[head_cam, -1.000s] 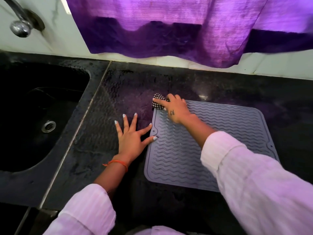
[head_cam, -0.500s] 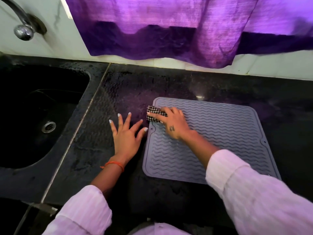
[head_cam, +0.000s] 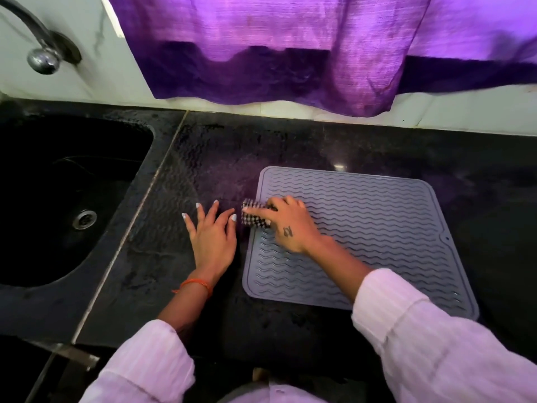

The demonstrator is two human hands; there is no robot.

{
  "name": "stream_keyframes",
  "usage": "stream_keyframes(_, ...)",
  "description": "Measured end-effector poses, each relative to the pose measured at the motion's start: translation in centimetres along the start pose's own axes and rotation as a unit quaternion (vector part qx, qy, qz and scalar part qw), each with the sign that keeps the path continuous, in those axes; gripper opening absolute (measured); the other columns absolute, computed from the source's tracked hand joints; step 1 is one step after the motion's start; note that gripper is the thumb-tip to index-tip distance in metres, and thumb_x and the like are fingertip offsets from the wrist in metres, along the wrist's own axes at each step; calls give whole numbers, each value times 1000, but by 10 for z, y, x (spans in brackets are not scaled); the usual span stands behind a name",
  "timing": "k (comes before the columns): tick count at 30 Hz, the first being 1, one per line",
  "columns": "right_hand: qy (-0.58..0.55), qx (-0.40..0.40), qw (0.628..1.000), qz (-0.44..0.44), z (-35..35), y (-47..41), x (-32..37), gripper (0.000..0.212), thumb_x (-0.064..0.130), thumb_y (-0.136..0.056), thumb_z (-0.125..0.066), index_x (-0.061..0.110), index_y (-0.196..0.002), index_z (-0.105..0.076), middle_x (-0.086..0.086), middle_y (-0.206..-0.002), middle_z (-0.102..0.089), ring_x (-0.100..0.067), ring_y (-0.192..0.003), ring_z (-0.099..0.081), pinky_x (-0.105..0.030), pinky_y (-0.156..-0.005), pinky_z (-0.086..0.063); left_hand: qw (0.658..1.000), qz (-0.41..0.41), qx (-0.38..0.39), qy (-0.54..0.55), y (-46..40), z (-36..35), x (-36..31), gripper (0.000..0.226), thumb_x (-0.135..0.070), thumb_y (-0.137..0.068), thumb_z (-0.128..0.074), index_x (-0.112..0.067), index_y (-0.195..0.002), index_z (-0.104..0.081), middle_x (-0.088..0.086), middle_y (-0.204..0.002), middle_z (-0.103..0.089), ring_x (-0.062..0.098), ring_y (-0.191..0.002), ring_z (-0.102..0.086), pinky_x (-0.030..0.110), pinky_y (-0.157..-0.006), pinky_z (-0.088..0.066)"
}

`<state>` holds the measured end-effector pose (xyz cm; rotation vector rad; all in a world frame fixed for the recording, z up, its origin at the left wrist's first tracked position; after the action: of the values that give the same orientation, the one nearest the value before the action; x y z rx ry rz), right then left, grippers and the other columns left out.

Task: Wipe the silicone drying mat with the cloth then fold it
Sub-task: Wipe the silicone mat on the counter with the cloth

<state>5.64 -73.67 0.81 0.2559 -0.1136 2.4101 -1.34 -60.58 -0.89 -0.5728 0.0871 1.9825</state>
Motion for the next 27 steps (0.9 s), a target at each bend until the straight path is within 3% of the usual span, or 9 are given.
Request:
stream_keyframes(4,11,-50,999,17,-19,36,23,79,4,-81,-52,51,-139,-28,-3,-133,-44,-28,-114,-41,-41,-95,-29,1000,13,4,8,2,1,4,35,-30,-100,-39,-18,-126,-59,10,-146,-41,35,-144,-14,48,-112,13)
stream_keyframes(9,-11,-17,1000,15,-7,31,25,70,12,-87,-51,53,-138,-28,-1,-133,-43,-26,-114,-38,-39,-95,-27,999,33,16,36,2,-1,5,37,-31,-101,-36,-18,-129,-57,8,-148,-39,32,-145,-11,46,-112,14)
stream_keyframes(13,3,-50,998,36,-25,67,44,67,14,-78,-53,48,-135,-39,-3,-123,-53,-26,-104,-49,-40,-88,-37,998,52,15,45,3,1,11,38,-31,-101,-36,-17,-129,-57,8,-147,-40,31,-145,-11,45,-112,15)
stream_keyframes(17,-12,-20,999,35,-15,56,46,70,10,-78,-55,48,-134,-40,-3,-120,-52,-27,-103,-47,-41,-87,-34,996,62,23,60,3,2,11,39,-32,-101,-36,-16,-129,-56,8,-148,-40,30,-145,-10,45,-113,15)
stream_keyframes(21,4,-38,996,83,-28,98,64,72,11,-76,-46,50,-136,-34,0,-122,-52,-22,-102,-46,-36,-87,-31,996,65,16,65,3,4,13,39,-34,-101,-36,-16,-129,-57,8,-147,-40,30,-145,-10,44,-112,16)
stream_keyframes(27,-17,-35,996,84,-21,106,65,65,14,-77,-34,47,-131,-43,1,-115,-56,-20,-96,-48,-34,-82,-27,995,60,26,70,5,5,9,39,-34,-101,-36,-16,-128,-57,9,-146,-41,31,-144,-12,46,-113,14)
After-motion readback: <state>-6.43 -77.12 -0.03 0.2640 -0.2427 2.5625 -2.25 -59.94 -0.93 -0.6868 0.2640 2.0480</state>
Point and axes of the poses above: each hand's wrist, its own y-axis away from the middle knuckle, its own z-axis out of the back of the hand, x = y × z, the point moved 8 cm from there along -y, towards the middle knuckle
